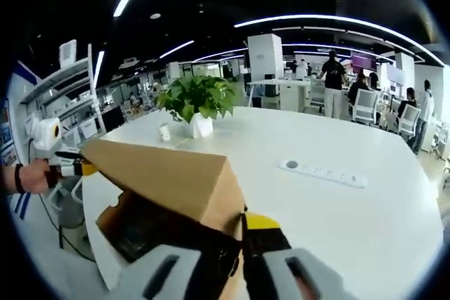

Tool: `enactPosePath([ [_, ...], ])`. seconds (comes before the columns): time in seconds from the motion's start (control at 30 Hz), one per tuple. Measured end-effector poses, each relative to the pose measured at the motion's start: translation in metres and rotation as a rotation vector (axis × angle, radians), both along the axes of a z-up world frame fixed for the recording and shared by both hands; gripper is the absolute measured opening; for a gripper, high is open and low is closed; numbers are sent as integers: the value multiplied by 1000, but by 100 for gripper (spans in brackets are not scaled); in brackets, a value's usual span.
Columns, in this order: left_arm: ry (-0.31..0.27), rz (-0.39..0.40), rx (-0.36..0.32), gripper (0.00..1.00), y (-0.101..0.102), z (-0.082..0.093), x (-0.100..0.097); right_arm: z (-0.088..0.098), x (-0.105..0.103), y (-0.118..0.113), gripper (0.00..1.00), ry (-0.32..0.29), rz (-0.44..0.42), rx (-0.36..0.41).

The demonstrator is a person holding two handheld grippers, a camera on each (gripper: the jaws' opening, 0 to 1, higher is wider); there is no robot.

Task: Operate the shoe box by opening the lid, removing the specified soft item, and placing it in the target area until the item is outside and the box remains undamaged.

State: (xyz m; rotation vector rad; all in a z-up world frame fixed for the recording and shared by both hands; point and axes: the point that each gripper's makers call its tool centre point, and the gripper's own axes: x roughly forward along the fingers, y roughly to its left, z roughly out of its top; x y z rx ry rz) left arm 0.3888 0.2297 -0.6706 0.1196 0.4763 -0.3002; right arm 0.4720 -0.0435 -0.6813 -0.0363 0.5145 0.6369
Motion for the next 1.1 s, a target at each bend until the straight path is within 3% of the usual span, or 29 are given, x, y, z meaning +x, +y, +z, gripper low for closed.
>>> enactPosePath([
  [0.33, -9, 24, -7, 7, 5, 2, 14, 1, 11, 3, 4, -7, 7, -17],
  [1.1, 31, 54, 6, 5, 13, -13, 39, -11, 33, 6, 0, 3, 31, -36],
])
